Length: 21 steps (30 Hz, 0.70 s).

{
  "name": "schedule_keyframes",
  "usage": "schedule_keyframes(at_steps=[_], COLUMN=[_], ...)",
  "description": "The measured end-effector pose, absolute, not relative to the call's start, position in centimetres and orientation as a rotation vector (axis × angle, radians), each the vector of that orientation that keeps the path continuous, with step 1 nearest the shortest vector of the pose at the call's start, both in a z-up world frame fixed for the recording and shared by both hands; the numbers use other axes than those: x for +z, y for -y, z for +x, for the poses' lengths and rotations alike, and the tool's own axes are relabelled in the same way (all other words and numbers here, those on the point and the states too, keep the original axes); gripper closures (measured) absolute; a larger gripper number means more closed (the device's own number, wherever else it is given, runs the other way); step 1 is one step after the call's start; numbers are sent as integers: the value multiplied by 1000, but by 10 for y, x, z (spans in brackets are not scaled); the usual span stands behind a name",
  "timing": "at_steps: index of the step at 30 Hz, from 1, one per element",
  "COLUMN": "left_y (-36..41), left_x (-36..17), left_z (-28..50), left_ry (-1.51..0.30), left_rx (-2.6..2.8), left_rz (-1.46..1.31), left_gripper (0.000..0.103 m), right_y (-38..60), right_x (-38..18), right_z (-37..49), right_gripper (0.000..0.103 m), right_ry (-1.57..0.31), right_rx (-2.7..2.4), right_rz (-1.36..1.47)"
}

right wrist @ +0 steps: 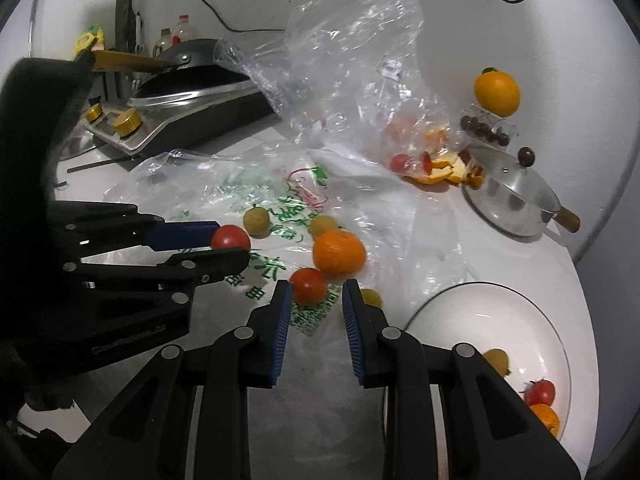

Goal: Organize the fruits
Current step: 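Grasp a red tomato with the left gripper while the right grasps another red tomato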

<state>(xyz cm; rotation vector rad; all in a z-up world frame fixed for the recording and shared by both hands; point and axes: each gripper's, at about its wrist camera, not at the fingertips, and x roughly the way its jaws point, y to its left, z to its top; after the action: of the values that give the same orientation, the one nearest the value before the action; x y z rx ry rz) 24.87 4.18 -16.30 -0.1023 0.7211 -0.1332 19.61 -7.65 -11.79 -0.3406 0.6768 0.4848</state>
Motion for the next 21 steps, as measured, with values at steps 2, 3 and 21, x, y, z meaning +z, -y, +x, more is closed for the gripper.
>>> schedule_keyframes(at_steps=[2, 3, 21], left_y=[-48, -51, -72], left_x=[-161, -160, -162], left_z=[247, 246, 243], left_ry=[-705, -701, -685], left_rx=[-131, -128, -146], left_rz=[-118, -125, -181], left_gripper=[74, 74, 74], right_y=[71, 70, 50], right_x=[-119, -120, -146], right_z=[198, 200, 228], right_gripper=[73, 66, 62], right_ry=[-680, -682, -804], right_rx=[485, 487, 429], right_rz=[-342, -337, -318])
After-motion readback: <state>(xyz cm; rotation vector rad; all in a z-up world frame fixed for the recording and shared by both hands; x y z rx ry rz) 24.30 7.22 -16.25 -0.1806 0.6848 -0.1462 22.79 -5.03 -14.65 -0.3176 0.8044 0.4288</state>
